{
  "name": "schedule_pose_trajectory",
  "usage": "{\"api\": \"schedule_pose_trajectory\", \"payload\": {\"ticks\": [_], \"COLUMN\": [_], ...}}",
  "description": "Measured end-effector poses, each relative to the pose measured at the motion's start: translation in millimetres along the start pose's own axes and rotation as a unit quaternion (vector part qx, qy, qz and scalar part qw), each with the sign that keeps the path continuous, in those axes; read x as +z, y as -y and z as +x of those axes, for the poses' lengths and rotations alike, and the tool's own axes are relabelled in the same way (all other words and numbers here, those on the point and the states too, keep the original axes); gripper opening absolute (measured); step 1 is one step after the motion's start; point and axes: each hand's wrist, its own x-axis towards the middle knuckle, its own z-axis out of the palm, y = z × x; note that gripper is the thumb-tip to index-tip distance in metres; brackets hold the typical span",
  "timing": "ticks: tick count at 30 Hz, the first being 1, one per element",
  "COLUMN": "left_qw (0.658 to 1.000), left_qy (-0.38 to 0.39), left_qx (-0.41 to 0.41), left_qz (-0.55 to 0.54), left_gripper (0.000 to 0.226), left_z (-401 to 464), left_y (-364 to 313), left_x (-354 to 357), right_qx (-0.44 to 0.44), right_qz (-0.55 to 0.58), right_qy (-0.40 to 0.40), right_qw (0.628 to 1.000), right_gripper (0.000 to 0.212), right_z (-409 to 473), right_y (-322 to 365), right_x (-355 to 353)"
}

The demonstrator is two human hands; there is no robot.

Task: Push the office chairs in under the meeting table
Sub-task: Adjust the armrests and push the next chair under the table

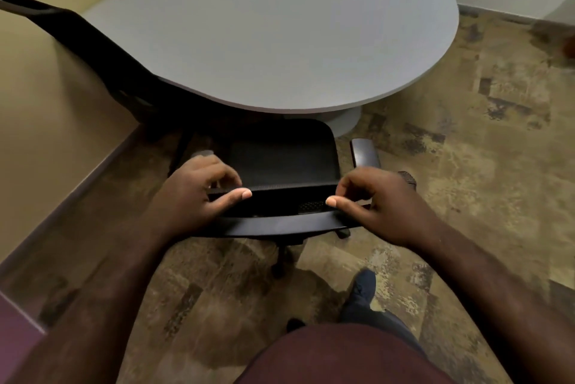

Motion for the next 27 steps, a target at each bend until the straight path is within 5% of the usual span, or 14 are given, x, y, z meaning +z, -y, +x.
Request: {"api": "schedule_pose_trajectory", "payload": {"ticks": [6,12,27], "left_qw": [0.999,0.985,0.978], "left_qy": [-0.002,-0.010,-0.039], "left_qx": [-0.009,-0.013,0.009], "left_qz": [0.042,0.169,0.203], "left_gripper": [0.051,0.073,0.072], "left_z": [-38.9,-39.5,12.8], "left_y": [6.5,6.6,37.1], "left_x": [16.0,30.4,26.6], "right_qx": [-0.033,-0.003,0.009], "right_qz": [-0.260,-0.352,-0.387], "right_qy": [0.077,0.063,0.013], "right_qw": [0.962,0.934,0.922], "right_gripper": [0.068,0.026,0.026], "right_z": [-12.9,-2.8,49.6], "right_y": [-2.7,-1.3,-18.9], "right_x": [22.6,30.6,32.7]}}
